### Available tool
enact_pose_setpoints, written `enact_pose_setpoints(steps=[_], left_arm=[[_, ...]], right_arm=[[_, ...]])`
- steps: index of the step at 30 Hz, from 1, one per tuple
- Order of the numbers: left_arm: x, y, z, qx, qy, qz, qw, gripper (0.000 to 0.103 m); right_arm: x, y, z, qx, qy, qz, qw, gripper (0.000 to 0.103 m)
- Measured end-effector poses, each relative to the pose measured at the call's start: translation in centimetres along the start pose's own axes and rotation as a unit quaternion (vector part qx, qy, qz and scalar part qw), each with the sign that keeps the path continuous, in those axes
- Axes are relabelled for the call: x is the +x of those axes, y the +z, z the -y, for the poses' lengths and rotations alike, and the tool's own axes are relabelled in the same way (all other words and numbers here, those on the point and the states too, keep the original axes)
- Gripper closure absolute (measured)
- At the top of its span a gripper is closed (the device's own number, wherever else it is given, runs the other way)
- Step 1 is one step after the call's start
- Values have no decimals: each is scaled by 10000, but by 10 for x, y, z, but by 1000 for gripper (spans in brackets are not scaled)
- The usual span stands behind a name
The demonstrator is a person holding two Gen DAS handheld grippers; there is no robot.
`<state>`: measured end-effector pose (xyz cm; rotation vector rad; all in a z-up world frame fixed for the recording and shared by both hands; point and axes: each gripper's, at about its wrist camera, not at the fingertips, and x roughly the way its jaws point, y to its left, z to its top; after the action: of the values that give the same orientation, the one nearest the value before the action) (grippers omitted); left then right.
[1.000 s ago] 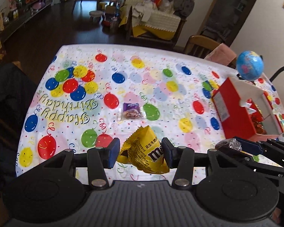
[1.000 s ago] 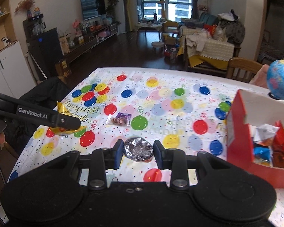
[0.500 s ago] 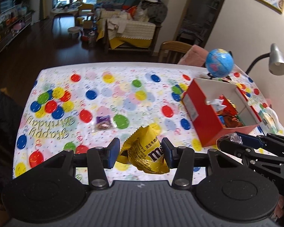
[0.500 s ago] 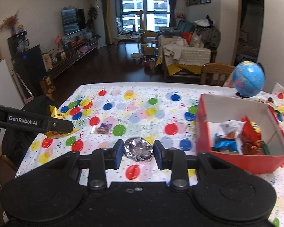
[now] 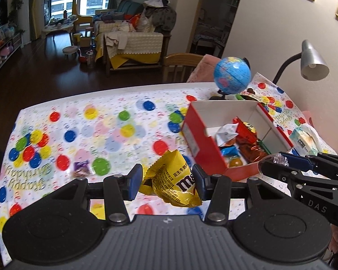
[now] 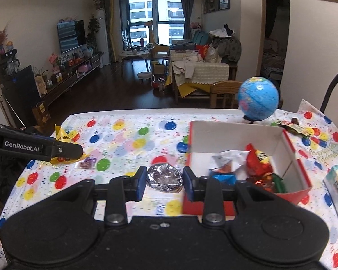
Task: Organize snacks
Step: 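Carry the M&M bag with the left tool while the right tool carries the foil candy over the box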
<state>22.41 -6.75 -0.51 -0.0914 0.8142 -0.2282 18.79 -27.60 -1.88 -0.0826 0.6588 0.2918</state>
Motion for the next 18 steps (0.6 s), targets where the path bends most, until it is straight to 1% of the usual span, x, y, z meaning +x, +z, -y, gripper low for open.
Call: enact_pose_setpoints(steps=[10,18], left_arm=[[46,22,75,266,10,-108,9996,55],[97,36,123,470,-1,-322,9984,55]], right_arm=[[9,2,76,93,-123,-20,9999,71],[31,-1,137,254,-339,-124,9990,71]])
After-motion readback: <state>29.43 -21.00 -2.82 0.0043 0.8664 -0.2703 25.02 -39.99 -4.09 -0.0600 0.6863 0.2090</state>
